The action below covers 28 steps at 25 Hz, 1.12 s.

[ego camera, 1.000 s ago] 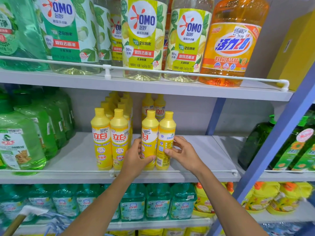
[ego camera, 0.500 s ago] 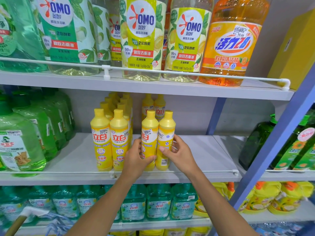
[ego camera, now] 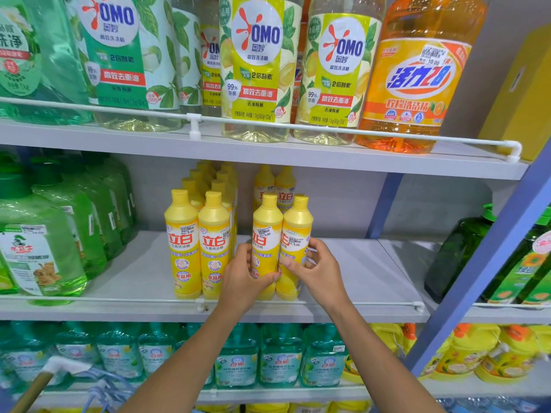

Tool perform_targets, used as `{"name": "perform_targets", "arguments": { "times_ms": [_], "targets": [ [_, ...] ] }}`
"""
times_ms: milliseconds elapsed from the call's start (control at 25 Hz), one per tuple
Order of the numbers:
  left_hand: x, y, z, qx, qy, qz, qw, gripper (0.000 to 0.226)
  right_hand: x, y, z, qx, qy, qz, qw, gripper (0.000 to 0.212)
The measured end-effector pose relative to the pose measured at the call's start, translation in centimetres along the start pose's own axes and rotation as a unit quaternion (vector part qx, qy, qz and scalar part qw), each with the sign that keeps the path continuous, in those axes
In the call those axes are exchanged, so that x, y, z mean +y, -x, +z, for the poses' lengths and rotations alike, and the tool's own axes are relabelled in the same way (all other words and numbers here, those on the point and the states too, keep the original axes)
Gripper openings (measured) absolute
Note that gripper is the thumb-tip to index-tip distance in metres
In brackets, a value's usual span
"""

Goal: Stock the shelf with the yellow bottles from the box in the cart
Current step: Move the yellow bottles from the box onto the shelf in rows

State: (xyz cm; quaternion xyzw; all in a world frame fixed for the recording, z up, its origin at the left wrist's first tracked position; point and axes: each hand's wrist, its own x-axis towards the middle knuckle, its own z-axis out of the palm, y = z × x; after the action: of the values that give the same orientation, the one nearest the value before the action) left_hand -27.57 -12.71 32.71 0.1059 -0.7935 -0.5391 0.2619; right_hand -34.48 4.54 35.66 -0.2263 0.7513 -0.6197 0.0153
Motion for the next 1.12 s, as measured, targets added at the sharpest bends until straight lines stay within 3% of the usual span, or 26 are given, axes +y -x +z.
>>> {"name": "perform_targets", "arguments": {
  "times_ms": [80, 280, 440, 600, 680, 800, 920, 1120],
  "targets": [
    [0.0, 0.1, -0.1, -0.010, 0.017, -0.012, 1.000, 0.070, 0.0, -0.3, -0.1, 0.011, 0.002, -0.010, 1.000, 0.056],
    [0.1, 0.5, -1.0, -0.067, 0.035, -0.012, 0.997, 0.063, 0.1, -0.6, -1.5, -0.064, -0.022, -0.021, 0.997, 0.056],
    [0.2, 0.3, 0.0, -0.001, 0.023, -0.021, 1.000, 0.061, 0.7, 0.1, 0.2, 0.019, 0.008, -0.016, 1.000, 0.064],
    [0.4, -0.2, 0.8, 0.029, 0.007, -0.033, 0.999, 0.064, 0.6, -0.9, -1.3, -0.068, -0.009, -0.002, 0.998, 0.057],
    [0.0, -0.2, 0.3, -0.004, 0.022, -0.041, 0.999, 0.067, 0.6, -0.6, -2.0, -0.088, 0.010, -0.003, 0.996, 0.058],
    [-0.1, 0.0, -0.4, -0.056, -0.002, -0.050, 0.997, 0.057, 1.4, 0.4, -1.3, -0.038, 0.055, 0.010, 0.998, 0.059],
    [0.2, -0.3, 0.2, -0.017, -0.052, -0.041, 0.998, 0.053, 2.6, 0.0, -0.2, 0.000, 0.111, 0.006, 0.994, 0.058],
    [-0.4, -1.2, 2.2, 0.033, -0.094, -0.060, 0.993, 0.051, 3.0, -1.3, 0.5, -0.014, 0.189, 0.043, 0.981, 0.052]
  ]
}}
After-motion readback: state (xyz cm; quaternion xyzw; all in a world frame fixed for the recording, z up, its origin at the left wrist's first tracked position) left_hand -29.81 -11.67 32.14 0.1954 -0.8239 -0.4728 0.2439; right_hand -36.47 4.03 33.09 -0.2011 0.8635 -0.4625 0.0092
